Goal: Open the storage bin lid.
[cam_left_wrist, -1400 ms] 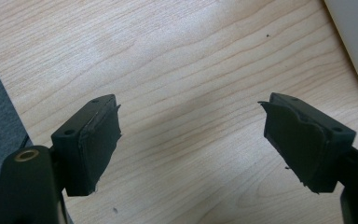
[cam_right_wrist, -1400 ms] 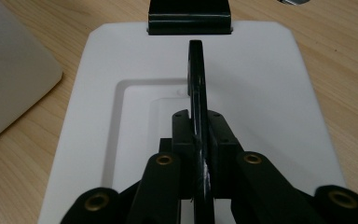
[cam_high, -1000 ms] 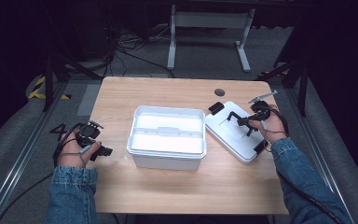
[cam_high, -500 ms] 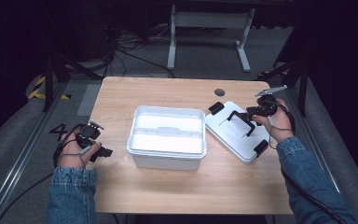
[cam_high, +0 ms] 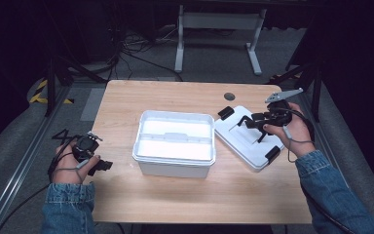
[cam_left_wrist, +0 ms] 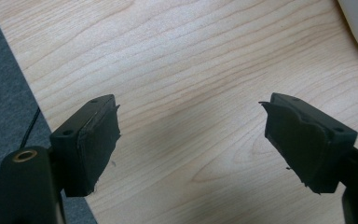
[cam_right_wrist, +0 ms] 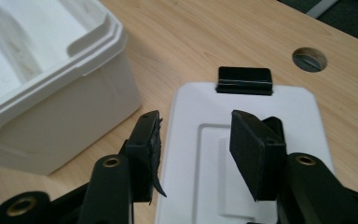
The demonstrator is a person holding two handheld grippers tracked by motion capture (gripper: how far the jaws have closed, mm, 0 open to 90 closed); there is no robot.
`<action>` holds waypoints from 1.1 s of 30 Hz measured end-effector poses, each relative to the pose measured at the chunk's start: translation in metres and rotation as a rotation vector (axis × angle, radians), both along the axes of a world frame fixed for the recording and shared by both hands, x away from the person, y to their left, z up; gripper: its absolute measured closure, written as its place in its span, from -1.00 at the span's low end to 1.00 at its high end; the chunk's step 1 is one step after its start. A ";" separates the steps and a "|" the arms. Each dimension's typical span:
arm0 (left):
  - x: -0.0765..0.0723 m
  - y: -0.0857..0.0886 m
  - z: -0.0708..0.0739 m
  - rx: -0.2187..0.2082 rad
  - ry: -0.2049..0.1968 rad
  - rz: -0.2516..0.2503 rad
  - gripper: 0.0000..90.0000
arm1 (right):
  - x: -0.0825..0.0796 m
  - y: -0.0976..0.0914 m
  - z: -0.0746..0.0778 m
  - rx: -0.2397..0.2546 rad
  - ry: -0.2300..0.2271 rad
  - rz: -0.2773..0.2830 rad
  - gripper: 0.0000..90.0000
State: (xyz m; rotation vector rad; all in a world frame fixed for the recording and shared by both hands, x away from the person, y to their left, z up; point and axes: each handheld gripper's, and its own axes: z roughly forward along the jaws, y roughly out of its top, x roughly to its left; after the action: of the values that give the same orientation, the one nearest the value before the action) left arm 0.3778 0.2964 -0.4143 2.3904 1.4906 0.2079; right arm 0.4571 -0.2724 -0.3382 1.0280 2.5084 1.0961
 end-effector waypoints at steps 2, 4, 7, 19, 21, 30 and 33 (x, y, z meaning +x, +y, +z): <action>0.000 0.000 0.000 -0.001 -0.007 0.001 -0.59 | -0.006 0.004 0.000 0.003 0.009 0.020 0.20; 0.000 -0.001 0.001 -0.005 -0.002 -0.001 -0.59 | -0.009 0.006 0.000 0.004 0.015 0.028 0.20; 0.000 -0.002 0.000 -0.006 -0.001 -0.004 -0.59 | -0.020 0.013 -0.002 0.008 0.024 0.063 0.19; 0.002 -0.002 -0.001 -0.002 0.001 -0.015 -0.59 | -0.050 0.024 -0.034 -0.004 0.060 0.130 0.24; 0.002 -0.002 -0.001 0.001 0.002 -0.016 -0.59 | -0.054 0.026 -0.039 -0.003 0.058 0.142 0.24; 0.003 -0.006 -0.003 0.003 0.009 -0.017 -0.59 | -0.072 0.041 -0.071 0.031 0.065 0.179 0.23; 0.003 -0.007 -0.004 0.010 0.012 -0.019 -0.59 | -0.076 0.046 -0.081 0.042 0.072 0.190 0.23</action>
State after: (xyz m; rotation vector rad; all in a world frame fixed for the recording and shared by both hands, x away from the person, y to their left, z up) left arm 0.3812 0.2898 -0.4185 2.4163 1.4754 0.1977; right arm 0.3813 -0.2260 -0.4189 0.8681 2.6967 1.1879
